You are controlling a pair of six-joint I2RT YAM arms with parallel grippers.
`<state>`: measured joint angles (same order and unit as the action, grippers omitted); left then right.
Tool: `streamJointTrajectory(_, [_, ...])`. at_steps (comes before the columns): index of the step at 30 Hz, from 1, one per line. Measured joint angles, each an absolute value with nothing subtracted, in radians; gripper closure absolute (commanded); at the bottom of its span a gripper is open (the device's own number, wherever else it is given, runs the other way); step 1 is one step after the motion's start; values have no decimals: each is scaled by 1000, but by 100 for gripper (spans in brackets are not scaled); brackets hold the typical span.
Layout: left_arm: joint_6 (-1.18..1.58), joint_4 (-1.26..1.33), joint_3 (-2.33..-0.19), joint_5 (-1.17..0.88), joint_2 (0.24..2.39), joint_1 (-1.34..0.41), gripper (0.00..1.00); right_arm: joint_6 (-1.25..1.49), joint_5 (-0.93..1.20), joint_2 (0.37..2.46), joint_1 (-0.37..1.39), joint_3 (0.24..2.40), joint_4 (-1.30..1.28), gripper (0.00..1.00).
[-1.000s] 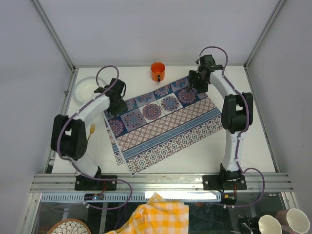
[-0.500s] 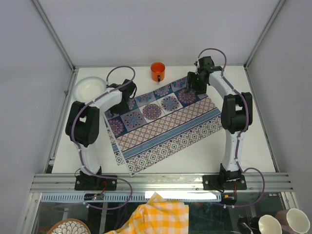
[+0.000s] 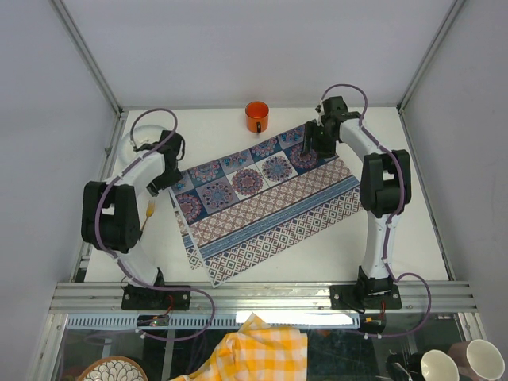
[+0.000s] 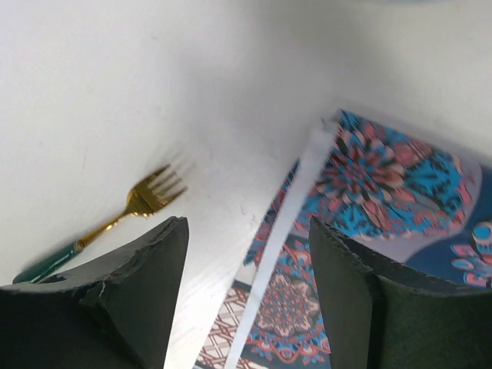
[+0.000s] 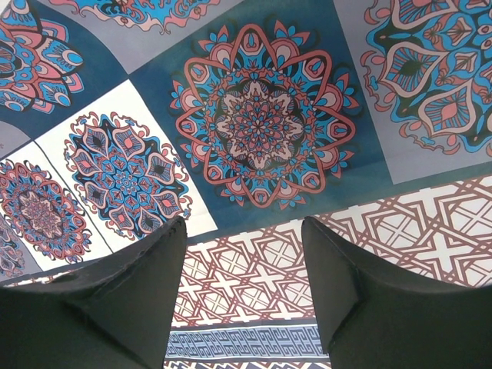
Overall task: Set the dinner table for one person
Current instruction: Adjust the napkin at the center of the board.
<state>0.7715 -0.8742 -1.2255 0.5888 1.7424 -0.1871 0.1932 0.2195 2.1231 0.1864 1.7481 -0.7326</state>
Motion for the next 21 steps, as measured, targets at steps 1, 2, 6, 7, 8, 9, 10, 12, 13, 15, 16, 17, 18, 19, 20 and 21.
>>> streamJointTrajectory(1, [762,-847,-1202,564,1723,-161,35,193,221,2122,186,1746,-730,36])
streamJointTrajectory(2, [751,-821,-1182,543,1705,-139,35,193,222,2122,186,1744,-729,35])
streamJointTrajectory(6, [707,-731,-1131,457,1646,-112,36,193,225,2120,186,1736,-727,36])
streamJointTrajectory(7, [696,-706,-1125,431,1637,-112,36,193,225,2120,186,1735,-727,36])
streamJointTrajectory(8, [688,-684,-1120,408,1630,-112,36,194,225,2120,186,1734,-727,36])
streamJointTrajectory(9, [678,-650,-1112,370,1622,-112,36,194,226,2120,186,1733,-727,36])
streamJointTrajectory(10, [669,-627,-1105,343,1618,-112,37,194,226,2120,186,1732,-727,36])
streamJointTrajectory(12, [658,-582,-1087,284,1611,-112,37,194,225,2118,186,1729,-726,36])
streamJointTrajectory(13, [654,-562,-1077,254,1610,-111,37,194,225,2116,186,1726,-726,36])
streamJointTrajectory(15, [651,-544,-1068,222,1610,-111,37,194,225,2111,186,1721,-727,36])
streamJointTrajectory(16, [649,-538,-1065,206,1610,-111,38,194,225,2110,186,1721,-727,36])
streamJointTrajectory(17, [649,-536,-1065,198,1610,-111,38,194,225,2107,186,1721,-726,36])
streamJointTrajectory(18, [649,-533,-1065,194,1610,-110,38,194,225,2106,186,1721,-727,36])
streamJointTrajectory(19, [649,-532,-1065,191,1610,-110,38,194,225,2104,186,1721,-726,36])
streamJointTrajectory(20, [648,-533,-1065,190,1610,-109,38,194,225,2103,186,1721,-726,36])
streamJointTrajectory(21, [648,-535,-1065,191,1610,-109,38,194,225,2101,186,1721,-726,36])
